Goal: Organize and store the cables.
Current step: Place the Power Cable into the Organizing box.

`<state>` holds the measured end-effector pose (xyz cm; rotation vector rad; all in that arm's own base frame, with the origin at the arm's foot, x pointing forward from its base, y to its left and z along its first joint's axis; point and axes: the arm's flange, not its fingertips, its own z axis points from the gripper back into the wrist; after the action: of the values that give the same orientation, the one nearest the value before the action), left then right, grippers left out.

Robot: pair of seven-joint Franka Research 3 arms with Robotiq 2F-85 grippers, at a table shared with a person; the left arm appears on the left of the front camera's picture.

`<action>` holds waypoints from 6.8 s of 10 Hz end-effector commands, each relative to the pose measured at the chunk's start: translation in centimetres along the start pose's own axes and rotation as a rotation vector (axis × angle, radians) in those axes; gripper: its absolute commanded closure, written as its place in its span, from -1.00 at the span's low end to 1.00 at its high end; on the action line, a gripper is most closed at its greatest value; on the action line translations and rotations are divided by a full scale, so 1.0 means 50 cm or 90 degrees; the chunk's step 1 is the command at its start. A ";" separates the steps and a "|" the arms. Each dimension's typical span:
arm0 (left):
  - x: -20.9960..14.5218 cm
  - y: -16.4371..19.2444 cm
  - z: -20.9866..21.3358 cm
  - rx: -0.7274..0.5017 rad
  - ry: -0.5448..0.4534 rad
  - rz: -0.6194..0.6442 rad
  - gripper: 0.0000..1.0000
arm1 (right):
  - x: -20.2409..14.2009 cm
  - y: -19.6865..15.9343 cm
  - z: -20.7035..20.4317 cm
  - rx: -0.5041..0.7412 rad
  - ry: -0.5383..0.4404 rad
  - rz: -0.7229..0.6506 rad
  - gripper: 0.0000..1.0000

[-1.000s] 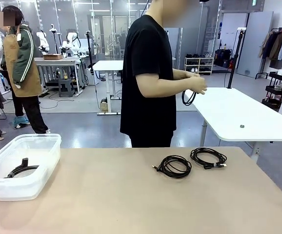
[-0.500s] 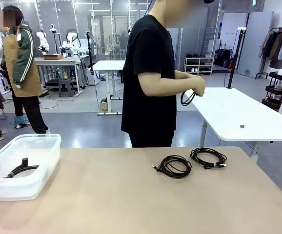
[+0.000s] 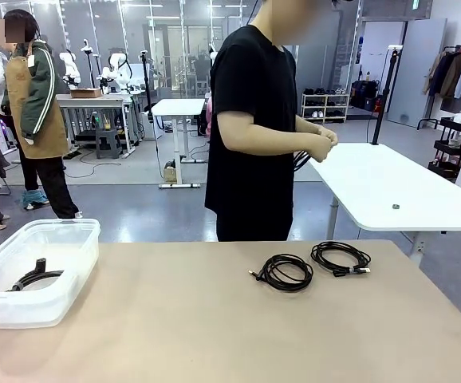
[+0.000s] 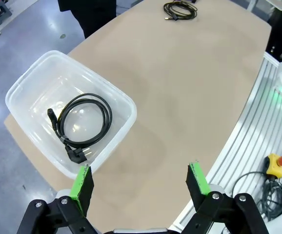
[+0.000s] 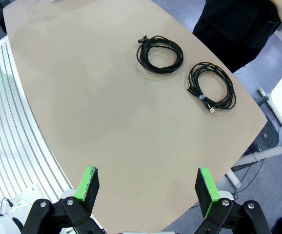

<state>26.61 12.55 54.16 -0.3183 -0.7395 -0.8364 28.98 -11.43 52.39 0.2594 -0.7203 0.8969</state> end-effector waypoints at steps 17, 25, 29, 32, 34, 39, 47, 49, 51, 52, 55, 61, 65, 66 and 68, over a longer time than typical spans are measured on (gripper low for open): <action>0.001 0.004 -0.001 0.007 -0.001 0.001 -0.94 | 0.000 0.000 0.002 0.000 -0.002 0.003 -1.00; 0.001 0.004 -0.001 0.007 -0.001 0.001 -0.94 | 0.000 0.000 0.002 0.000 -0.002 0.003 -1.00; 0.001 0.004 -0.001 0.007 -0.001 0.001 -0.94 | 0.000 0.000 0.002 0.000 -0.002 0.003 -1.00; 0.074 -0.042 -0.048 0.004 0.015 -0.009 -0.94 | 0.000 0.000 0.002 0.000 -0.002 0.003 -1.00; 0.113 -0.074 -0.076 0.005 0.030 -0.022 -0.94 | 0.000 0.000 0.002 0.000 -0.002 0.003 -1.00; 0.214 -0.177 -0.210 0.006 0.081 -0.013 -0.94 | 0.000 0.000 0.002 0.000 -0.002 0.003 -1.00; 0.387 -0.328 -0.622 0.102 0.187 0.197 -0.94 | 0.000 0.000 0.002 0.000 -0.002 0.003 -1.00; 0.396 -0.336 -0.649 0.091 0.196 0.181 -0.94 | 0.000 0.000 0.002 0.000 -0.002 0.003 -1.00; 0.358 -0.331 -0.630 0.076 0.195 0.200 -0.94 | 0.000 0.000 0.002 0.000 -0.002 0.003 -1.00; 0.358 -0.331 -0.630 0.076 0.195 0.200 -0.94 | 0.000 0.000 0.002 0.000 -0.002 0.003 -1.00; 0.367 -0.326 -0.639 0.080 0.199 0.197 -0.94 | 0.000 0.000 0.002 0.000 -0.002 0.003 -1.00; 0.435 -0.275 -0.846 0.109 0.308 0.534 -0.94 | 0.000 0.000 0.002 0.000 -0.002 0.003 -1.00; 0.431 -0.249 -0.955 0.139 0.375 0.595 -0.94 | 0.000 0.000 0.002 0.000 -0.002 0.003 -1.00; 0.428 -0.250 -0.968 0.139 0.377 0.610 -0.94 | 0.000 0.000 0.002 0.000 -0.002 0.003 -1.00; 0.421 -0.243 -1.010 0.193 0.355 0.621 -0.94 | 0.000 0.000 0.002 0.000 -0.002 0.003 -1.00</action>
<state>49.11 -32.26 33.21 -0.1629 -0.0855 0.0933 28.98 -11.40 52.42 0.2585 -0.7202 0.8976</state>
